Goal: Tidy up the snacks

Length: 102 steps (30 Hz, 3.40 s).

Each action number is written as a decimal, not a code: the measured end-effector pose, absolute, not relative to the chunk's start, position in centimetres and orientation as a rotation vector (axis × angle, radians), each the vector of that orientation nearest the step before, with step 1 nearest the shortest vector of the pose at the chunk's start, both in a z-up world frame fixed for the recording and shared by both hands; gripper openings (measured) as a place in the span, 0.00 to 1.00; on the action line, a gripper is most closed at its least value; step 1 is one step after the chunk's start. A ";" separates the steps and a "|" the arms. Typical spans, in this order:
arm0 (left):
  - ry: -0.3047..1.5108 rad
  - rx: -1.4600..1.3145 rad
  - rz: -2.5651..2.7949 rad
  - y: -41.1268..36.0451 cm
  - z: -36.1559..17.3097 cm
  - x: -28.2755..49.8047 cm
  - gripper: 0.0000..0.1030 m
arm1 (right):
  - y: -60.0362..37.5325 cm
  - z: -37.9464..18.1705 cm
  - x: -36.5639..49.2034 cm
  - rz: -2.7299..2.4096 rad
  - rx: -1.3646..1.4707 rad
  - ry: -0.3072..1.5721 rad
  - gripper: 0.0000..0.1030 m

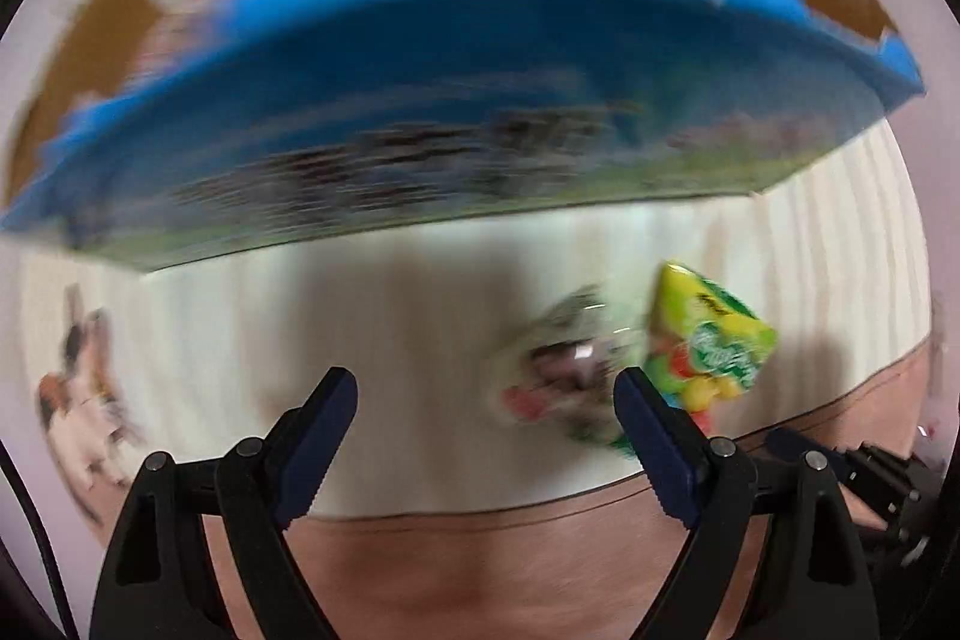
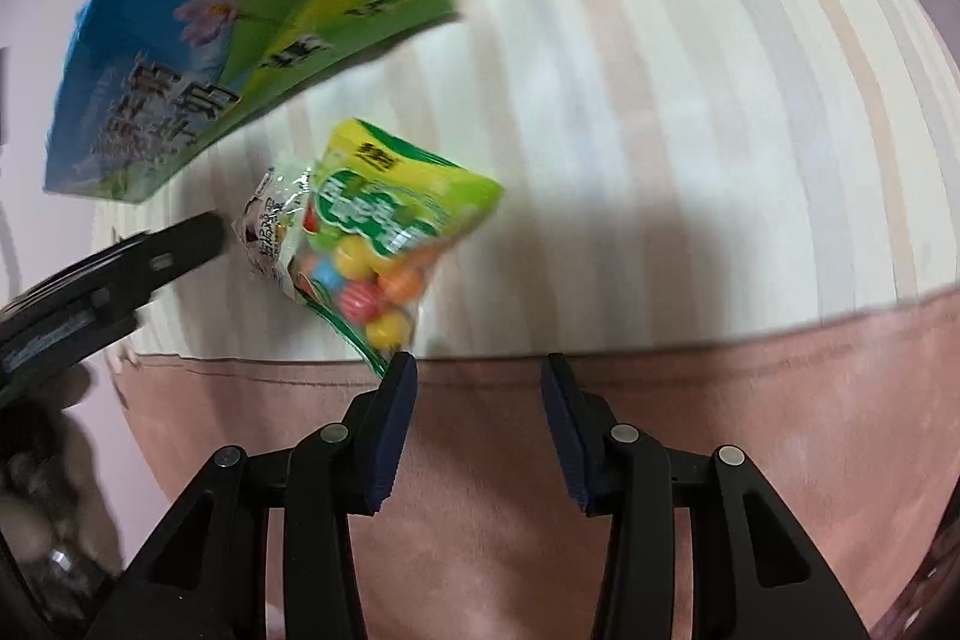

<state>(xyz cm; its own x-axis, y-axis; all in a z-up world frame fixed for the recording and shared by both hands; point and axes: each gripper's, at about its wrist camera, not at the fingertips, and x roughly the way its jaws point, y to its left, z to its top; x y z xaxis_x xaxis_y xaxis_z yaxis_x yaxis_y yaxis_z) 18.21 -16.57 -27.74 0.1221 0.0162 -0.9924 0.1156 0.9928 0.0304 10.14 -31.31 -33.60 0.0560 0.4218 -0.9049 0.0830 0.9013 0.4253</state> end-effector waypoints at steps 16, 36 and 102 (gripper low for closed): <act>1.509 -0.057 0.033 -8.4 -30.3 12.2 0.59 | -32.3 -33.9 11.2 0.185 0.629 1.450 0.73; 1.631 -0.171 0.054 -3.1 -34.8 5.0 0.67 | -21.7 -36.4 3.9 0.377 -0.100 1.706 0.49; 1.613 -0.229 0.084 1.3 -33.8 3.6 0.51 | -24.5 -37.8 3.9 0.150 0.071 1.634 0.49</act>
<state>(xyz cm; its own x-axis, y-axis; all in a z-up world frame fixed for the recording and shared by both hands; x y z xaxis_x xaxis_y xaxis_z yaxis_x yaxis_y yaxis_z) 3.59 1.26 -33.76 -0.0398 -0.0956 -0.9946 -0.1988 0.9763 -0.0859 3.86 -24.54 -37.80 -0.0692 0.1373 -0.9881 -0.0449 0.9890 0.1406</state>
